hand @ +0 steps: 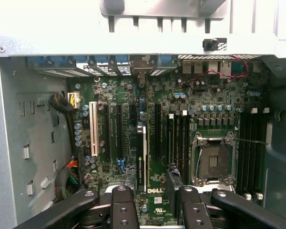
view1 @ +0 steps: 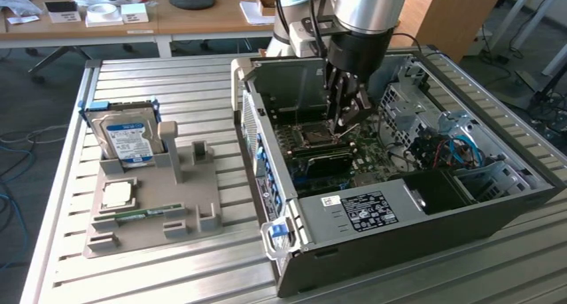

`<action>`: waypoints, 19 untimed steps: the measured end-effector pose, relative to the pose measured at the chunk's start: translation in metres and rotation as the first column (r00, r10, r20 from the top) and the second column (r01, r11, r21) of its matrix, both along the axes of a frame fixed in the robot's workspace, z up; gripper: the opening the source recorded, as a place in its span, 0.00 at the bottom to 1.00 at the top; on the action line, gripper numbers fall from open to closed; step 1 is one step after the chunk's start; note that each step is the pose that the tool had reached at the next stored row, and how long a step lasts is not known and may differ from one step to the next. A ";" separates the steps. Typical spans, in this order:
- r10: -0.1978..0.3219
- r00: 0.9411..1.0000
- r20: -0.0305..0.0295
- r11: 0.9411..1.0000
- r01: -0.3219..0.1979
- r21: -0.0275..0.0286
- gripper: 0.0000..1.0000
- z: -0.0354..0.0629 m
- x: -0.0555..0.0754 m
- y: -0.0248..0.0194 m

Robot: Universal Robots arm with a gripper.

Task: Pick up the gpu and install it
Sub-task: 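Insert the gpu into the slot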

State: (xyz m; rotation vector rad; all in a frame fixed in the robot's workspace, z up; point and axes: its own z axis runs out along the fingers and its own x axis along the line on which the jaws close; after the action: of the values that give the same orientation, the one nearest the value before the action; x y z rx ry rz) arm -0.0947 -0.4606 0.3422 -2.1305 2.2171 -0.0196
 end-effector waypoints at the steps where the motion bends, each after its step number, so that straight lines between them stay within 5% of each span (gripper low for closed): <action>1: 0.000 1.000 0.000 1.000 0.000 0.000 0.40 0.0002 0.000 0.0000; 19: 0.000 1.000 0.000 1.000 0.000 0.000 0.40 0.0057 0.000 0.0000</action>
State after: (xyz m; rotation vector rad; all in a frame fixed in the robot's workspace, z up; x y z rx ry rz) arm -0.0947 -0.4606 0.3479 -2.1307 2.2172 -0.0197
